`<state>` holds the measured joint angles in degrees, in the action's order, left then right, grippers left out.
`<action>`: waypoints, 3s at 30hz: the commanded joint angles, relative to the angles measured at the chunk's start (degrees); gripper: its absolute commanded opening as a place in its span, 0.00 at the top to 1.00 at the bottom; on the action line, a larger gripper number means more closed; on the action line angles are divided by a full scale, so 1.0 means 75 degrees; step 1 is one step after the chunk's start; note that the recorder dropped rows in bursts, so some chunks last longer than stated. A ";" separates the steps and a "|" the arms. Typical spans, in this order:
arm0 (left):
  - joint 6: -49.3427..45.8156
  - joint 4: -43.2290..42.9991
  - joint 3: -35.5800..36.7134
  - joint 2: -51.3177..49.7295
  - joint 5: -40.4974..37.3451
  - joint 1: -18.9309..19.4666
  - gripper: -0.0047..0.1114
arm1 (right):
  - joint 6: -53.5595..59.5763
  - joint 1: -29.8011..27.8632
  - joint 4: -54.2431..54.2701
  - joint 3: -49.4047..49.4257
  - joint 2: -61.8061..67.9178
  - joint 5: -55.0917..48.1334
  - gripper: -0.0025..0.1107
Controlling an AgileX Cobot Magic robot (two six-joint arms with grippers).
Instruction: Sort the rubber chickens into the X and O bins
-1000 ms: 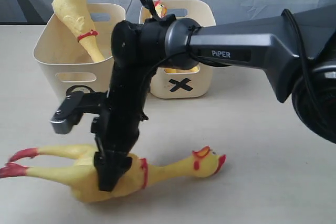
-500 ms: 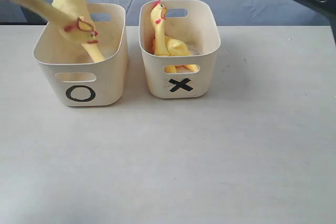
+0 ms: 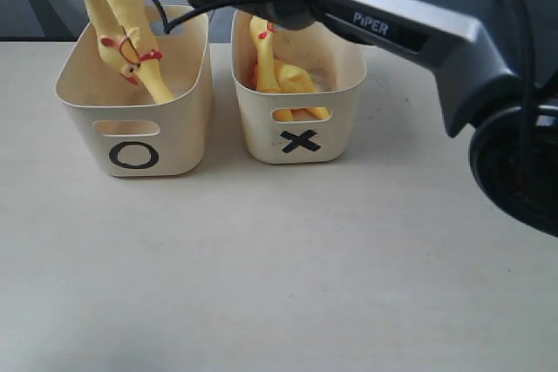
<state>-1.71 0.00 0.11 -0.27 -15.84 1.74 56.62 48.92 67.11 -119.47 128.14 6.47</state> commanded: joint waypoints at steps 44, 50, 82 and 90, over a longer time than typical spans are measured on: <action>0.0022 0.0050 -0.0015 0.0036 0.0057 -0.0035 0.96 | -0.0786 -0.1281 0.1002 0.1300 -0.0336 -0.2856 0.29; 0.0022 0.0050 -0.0015 0.0036 0.0057 -0.0035 0.96 | -0.2673 -0.1361 -0.0616 0.1260 -0.0420 -0.3069 0.26; 0.0022 0.0050 -0.0015 0.0036 0.0057 -0.0035 0.96 | -0.4464 -0.1262 -0.6998 0.1393 -0.1556 -1.0191 0.48; 0.0022 0.0050 -0.0015 0.0036 0.0057 -0.0035 0.96 | -0.4643 -0.1262 -0.7321 0.2837 -0.2690 -1.0191 0.96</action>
<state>-1.71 0.00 0.11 -0.27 -15.84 1.74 22.66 39.57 13.38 -102.28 112.05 -69.42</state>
